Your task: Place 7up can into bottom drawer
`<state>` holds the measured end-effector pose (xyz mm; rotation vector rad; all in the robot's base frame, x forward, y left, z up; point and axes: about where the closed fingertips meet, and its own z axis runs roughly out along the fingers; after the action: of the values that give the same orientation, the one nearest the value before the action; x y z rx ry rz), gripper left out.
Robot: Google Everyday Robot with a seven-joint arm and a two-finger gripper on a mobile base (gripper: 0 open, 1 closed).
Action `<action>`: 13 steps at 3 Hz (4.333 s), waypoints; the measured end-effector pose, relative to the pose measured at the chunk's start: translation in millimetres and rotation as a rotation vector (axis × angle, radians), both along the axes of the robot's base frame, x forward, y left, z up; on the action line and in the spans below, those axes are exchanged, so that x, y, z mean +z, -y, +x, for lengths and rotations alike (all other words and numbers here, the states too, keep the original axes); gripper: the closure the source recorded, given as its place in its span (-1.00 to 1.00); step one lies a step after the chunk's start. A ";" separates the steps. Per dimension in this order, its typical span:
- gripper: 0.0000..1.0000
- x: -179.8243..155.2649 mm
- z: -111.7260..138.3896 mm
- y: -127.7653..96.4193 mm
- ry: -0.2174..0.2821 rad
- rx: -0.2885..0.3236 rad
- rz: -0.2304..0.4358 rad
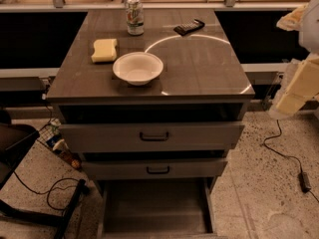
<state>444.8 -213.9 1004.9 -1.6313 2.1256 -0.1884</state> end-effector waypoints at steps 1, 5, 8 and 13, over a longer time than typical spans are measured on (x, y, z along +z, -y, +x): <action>-1.00 15.4 35.5 8.1 0.144 0.003 0.098; -1.00 81.8 253.0 -21.7 0.547 -0.063 0.692; -1.00 10.5 382.9 -99.4 0.493 -0.144 0.868; -1.00 -68.1 488.4 -233.7 0.358 -0.099 1.193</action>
Offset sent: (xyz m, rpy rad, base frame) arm 0.2069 -0.0240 0.1009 0.5412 -0.6668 -0.0430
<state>933.1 19.7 936.8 -0.6992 1.4897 0.6058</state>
